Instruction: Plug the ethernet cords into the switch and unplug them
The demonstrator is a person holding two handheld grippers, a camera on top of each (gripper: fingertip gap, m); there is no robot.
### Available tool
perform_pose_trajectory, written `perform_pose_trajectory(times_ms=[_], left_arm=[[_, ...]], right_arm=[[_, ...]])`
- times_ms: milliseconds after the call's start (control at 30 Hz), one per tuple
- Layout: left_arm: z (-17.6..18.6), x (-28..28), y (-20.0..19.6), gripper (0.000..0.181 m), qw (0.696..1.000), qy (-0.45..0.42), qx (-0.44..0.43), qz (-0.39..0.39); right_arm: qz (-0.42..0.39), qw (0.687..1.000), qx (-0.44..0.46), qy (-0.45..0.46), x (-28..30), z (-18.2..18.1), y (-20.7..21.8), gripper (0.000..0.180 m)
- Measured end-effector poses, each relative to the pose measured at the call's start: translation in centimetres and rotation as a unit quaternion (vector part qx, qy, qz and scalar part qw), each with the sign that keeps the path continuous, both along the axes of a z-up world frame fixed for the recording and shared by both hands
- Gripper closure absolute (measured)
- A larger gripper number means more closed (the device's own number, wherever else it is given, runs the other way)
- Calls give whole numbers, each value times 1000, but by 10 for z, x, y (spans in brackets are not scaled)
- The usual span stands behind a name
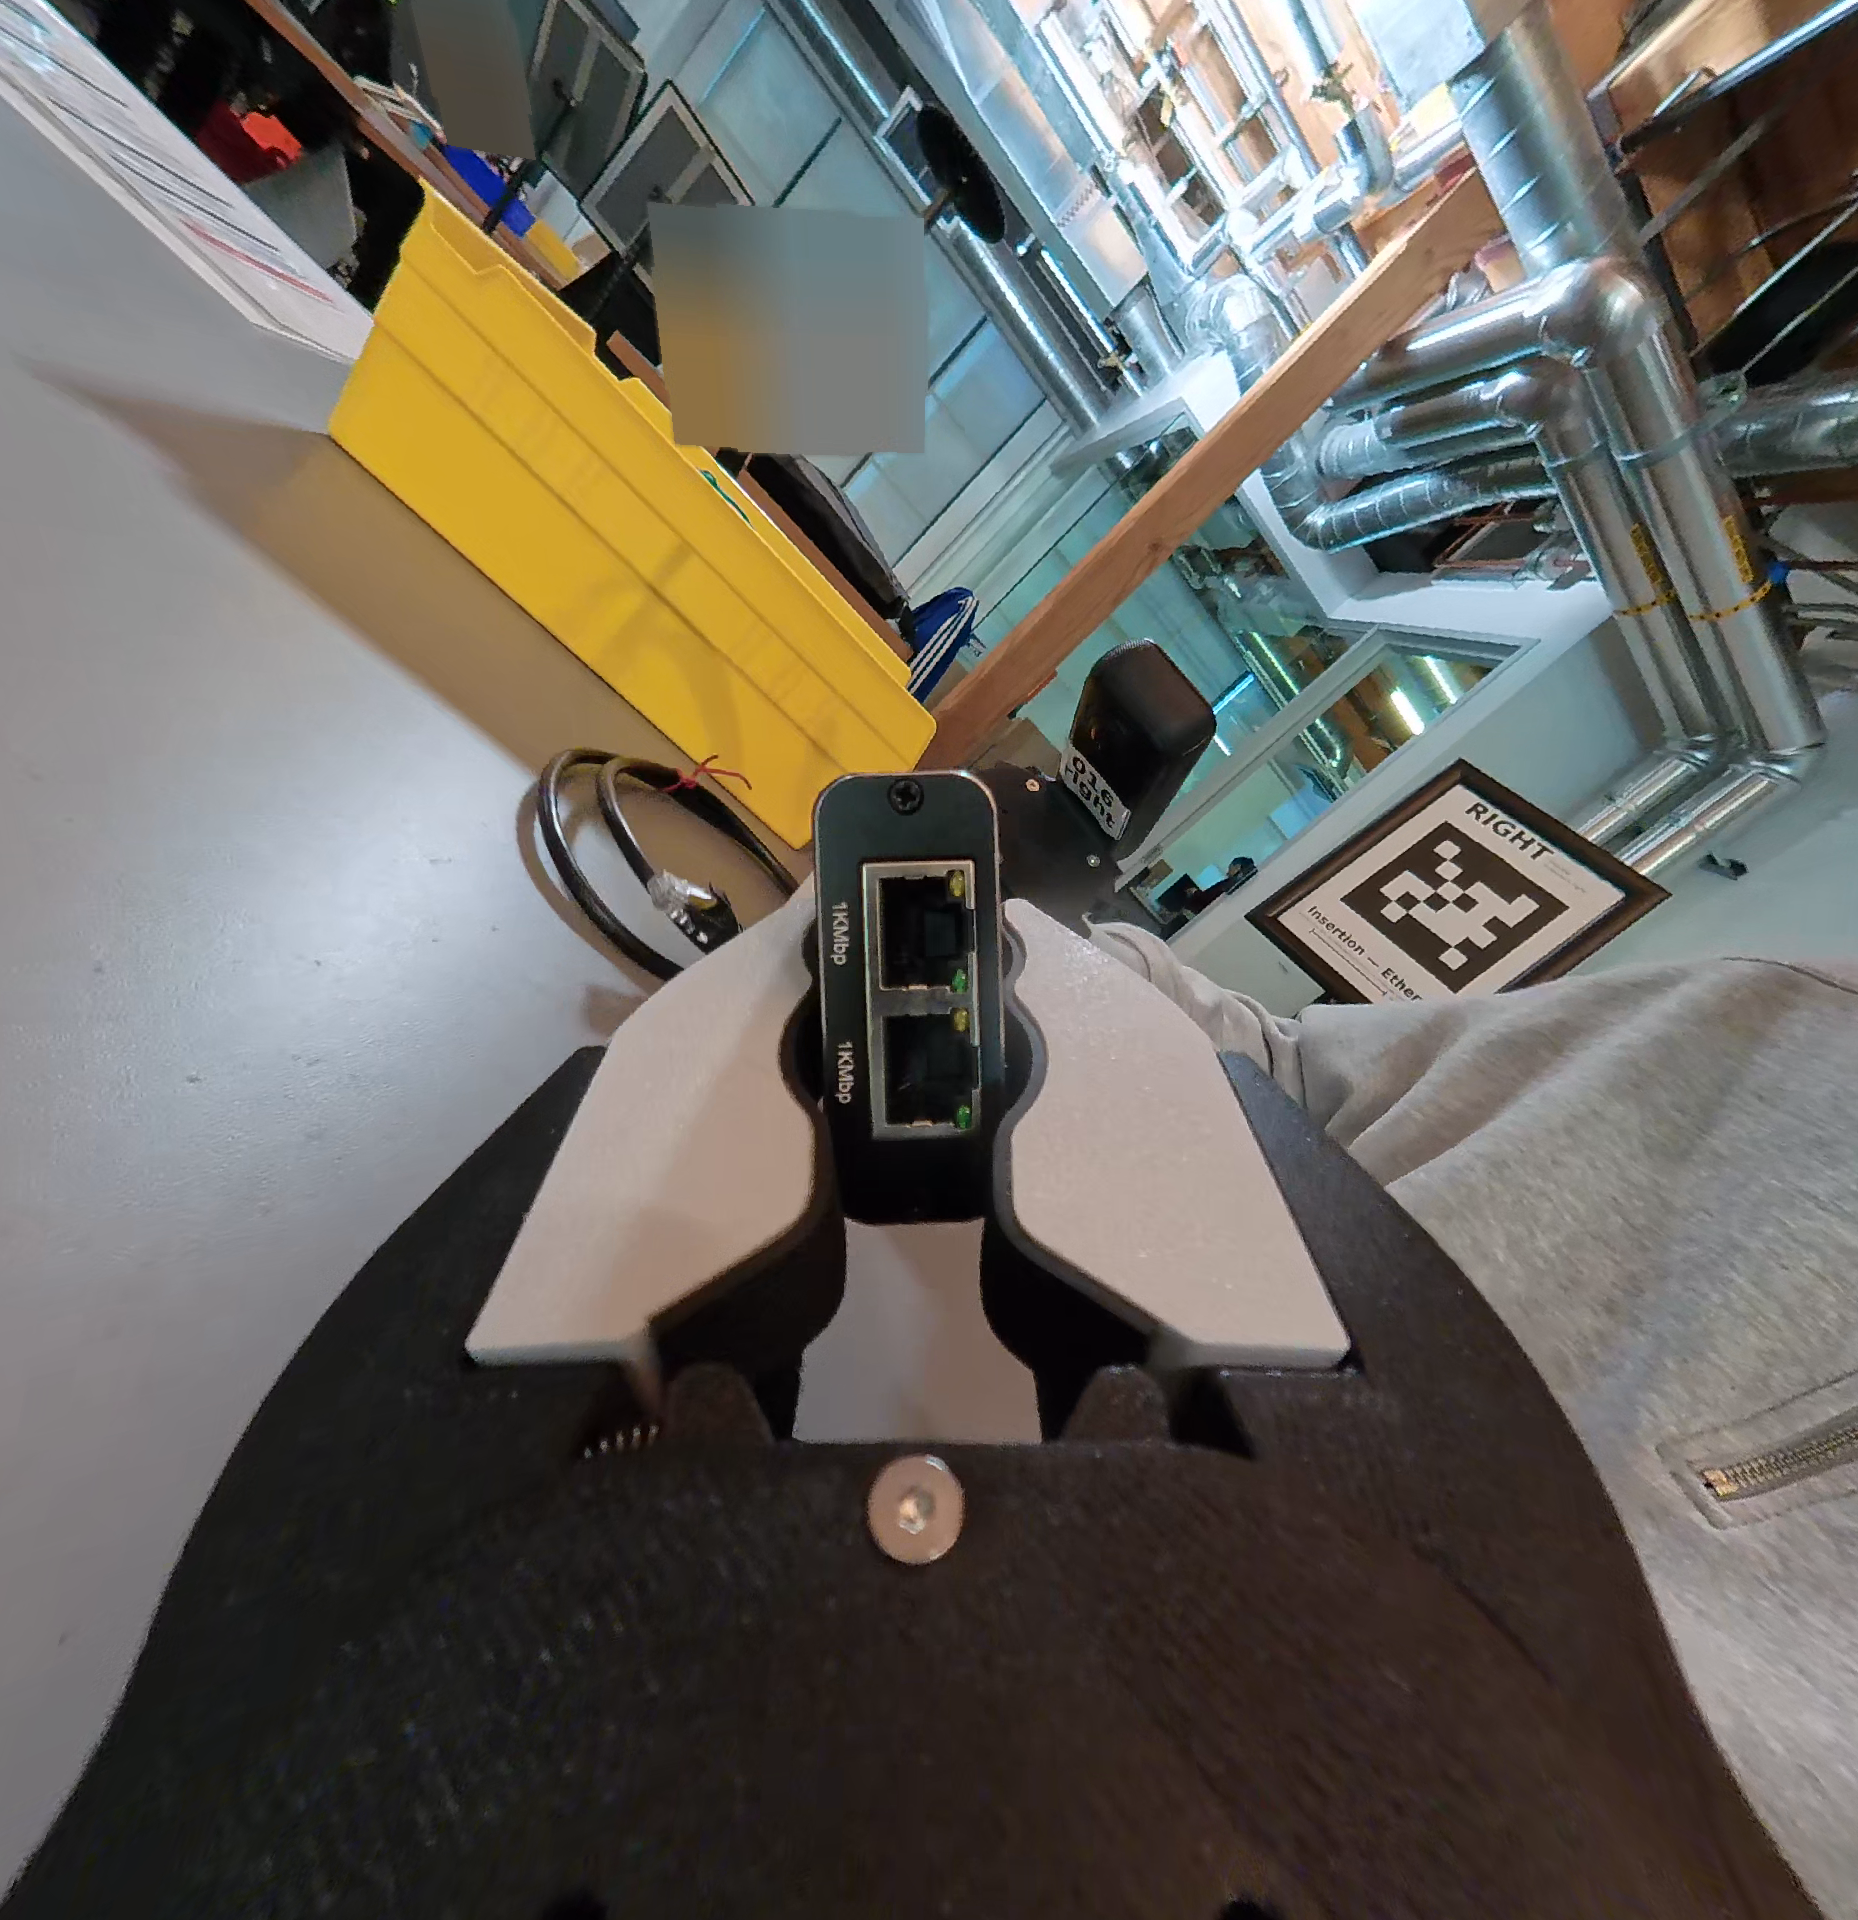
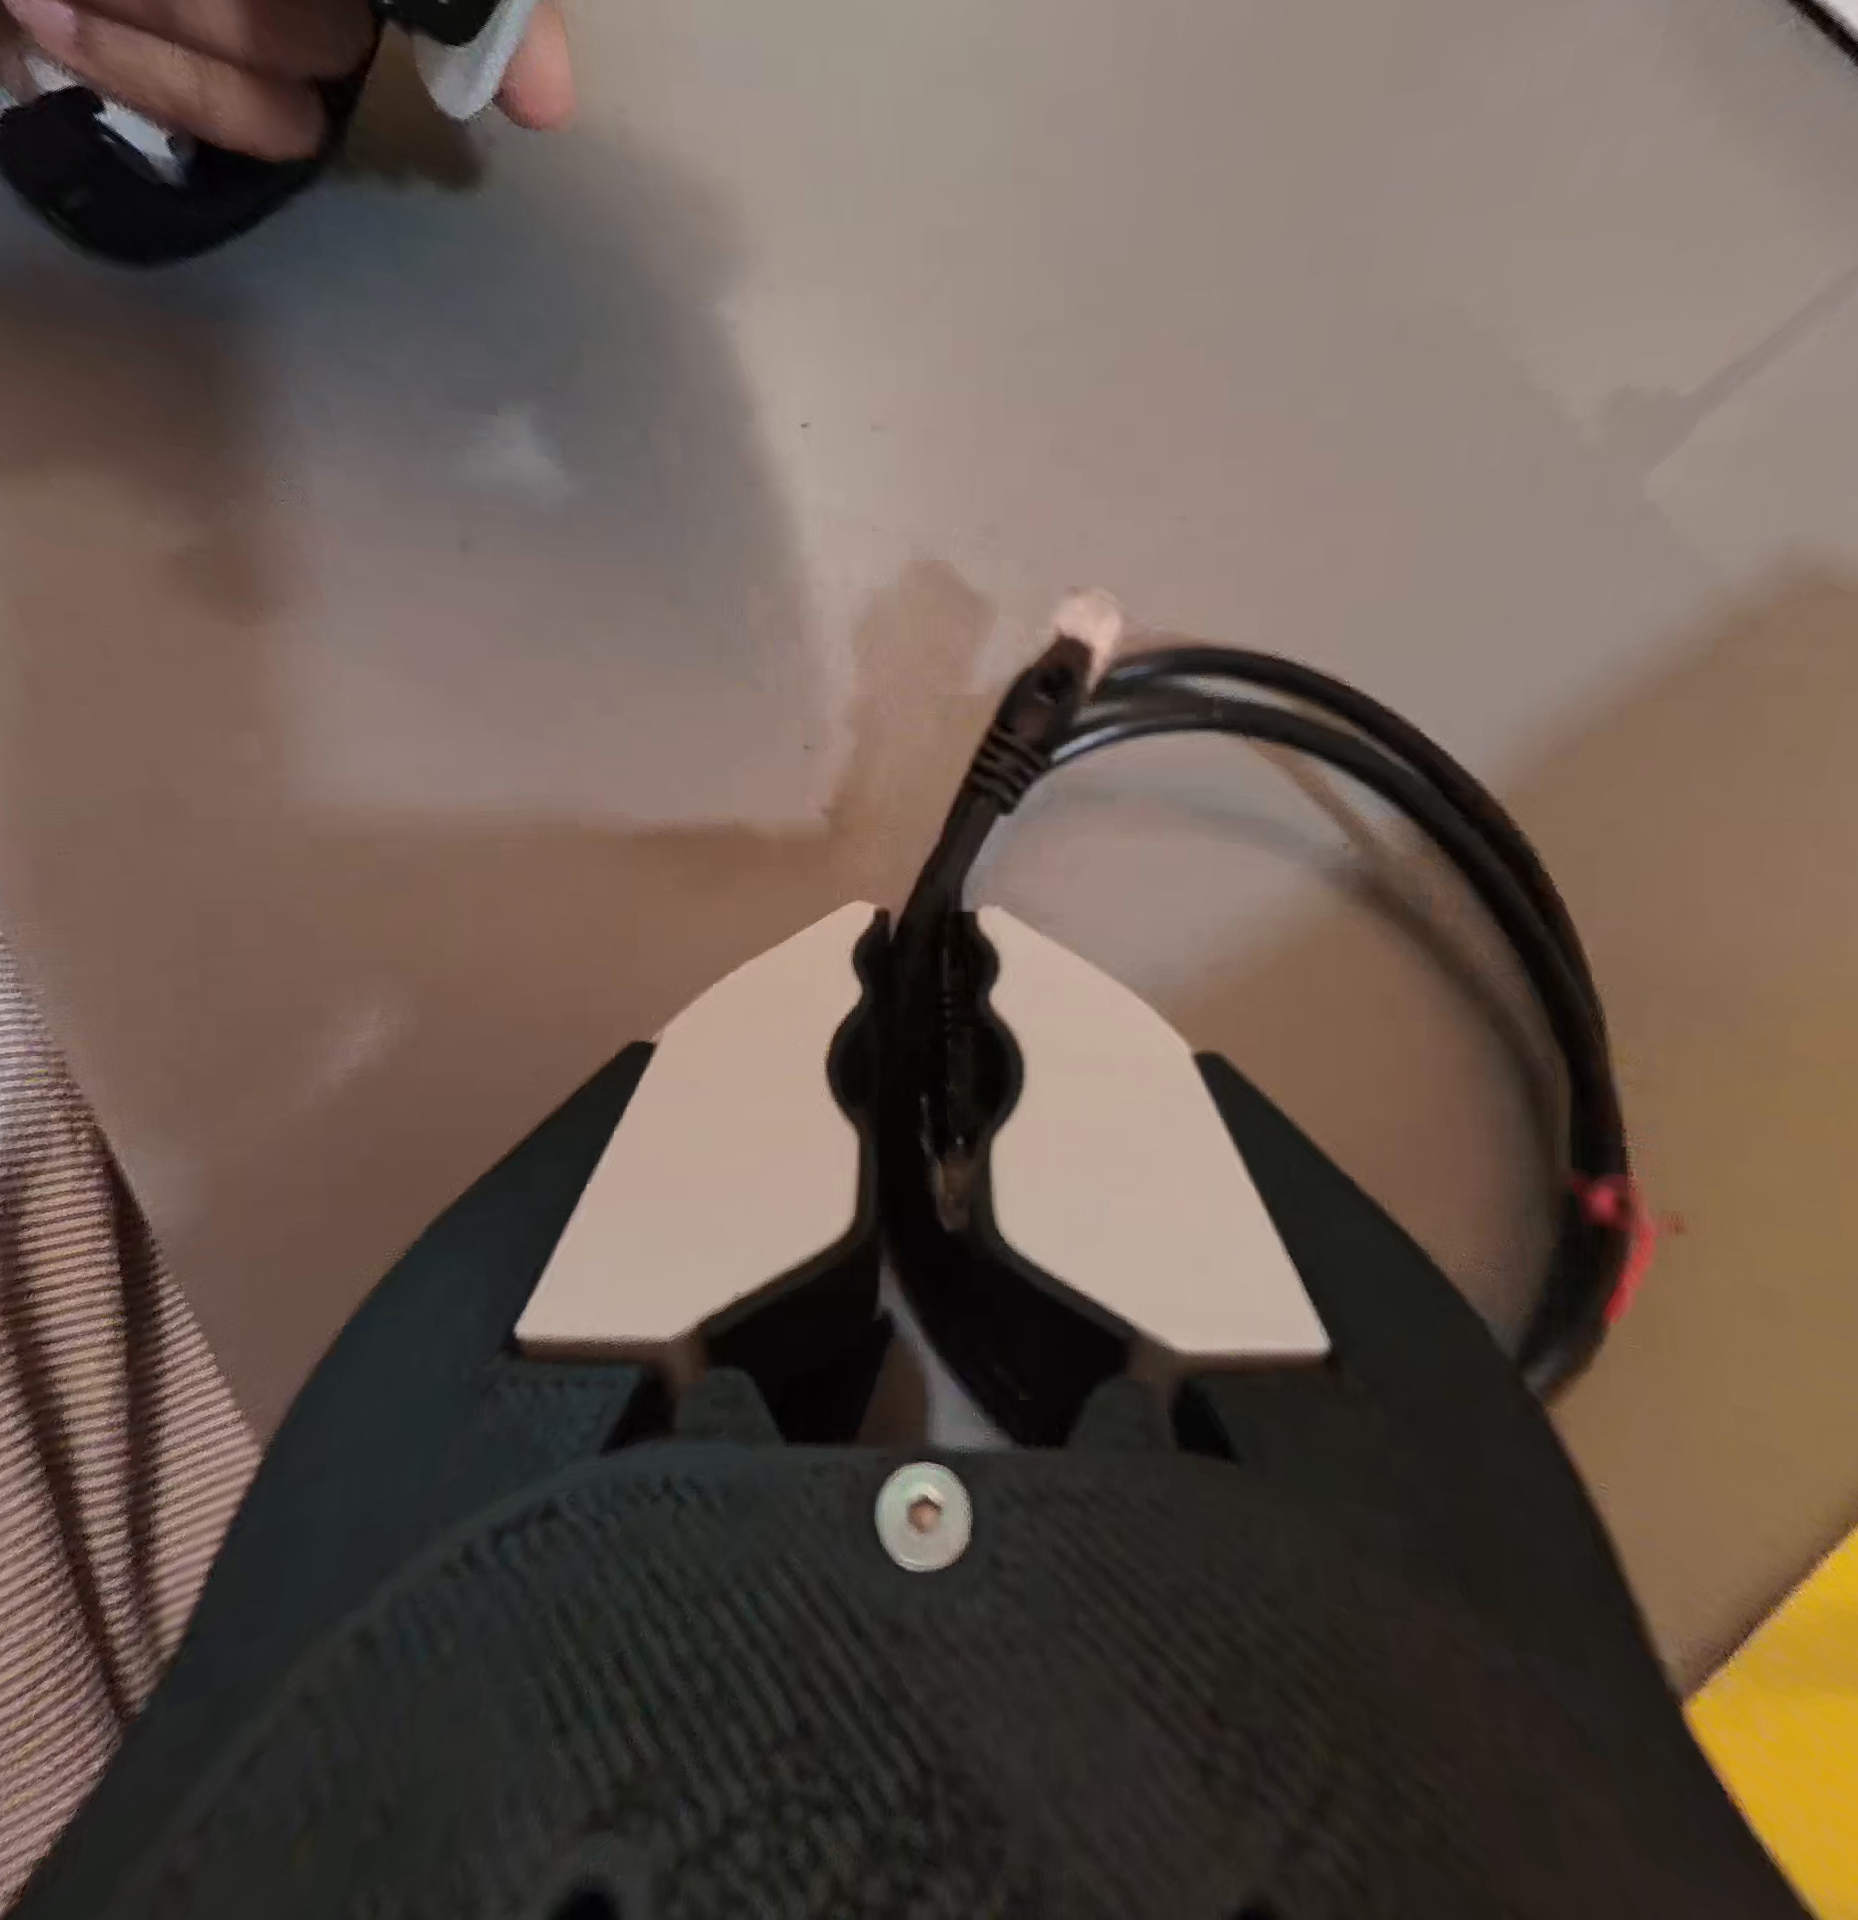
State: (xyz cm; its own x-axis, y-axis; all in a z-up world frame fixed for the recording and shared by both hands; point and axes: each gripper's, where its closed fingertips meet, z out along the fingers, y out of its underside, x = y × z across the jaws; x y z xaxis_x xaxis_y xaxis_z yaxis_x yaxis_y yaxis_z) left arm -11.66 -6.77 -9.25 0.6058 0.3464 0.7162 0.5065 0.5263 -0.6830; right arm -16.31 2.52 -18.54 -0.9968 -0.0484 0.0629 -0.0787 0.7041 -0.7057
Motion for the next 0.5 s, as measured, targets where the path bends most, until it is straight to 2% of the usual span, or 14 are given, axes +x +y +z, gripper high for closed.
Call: perform_pose_trajectory(times_ms=[100, 200, 333, 433, 500], left_arm=[[0, -1, -2, 155, 1000, -2, 12, 1], [0, -1, -1, 156, 1000, -6, 12, -1], [-1, -2, 0, 156, 1000, -8, 9, -3], [-1, -2, -2, 156, 1000, -10, 16, 0], [-1, -2, -2, 156, 1000, -11, 18, 0]], right_arm=[[5, 1000, -21, 11, 3, 12, -3, 169], [-8, 990, -111, 86, -2, 54, -10, 169], [-52, 951, -243, 182, -14, 126, 3, 172], [-100, 912, -288, 274, -39, 172, 34, 174], [-142, 893, -307, 297, -61, 193, 60, 174]])
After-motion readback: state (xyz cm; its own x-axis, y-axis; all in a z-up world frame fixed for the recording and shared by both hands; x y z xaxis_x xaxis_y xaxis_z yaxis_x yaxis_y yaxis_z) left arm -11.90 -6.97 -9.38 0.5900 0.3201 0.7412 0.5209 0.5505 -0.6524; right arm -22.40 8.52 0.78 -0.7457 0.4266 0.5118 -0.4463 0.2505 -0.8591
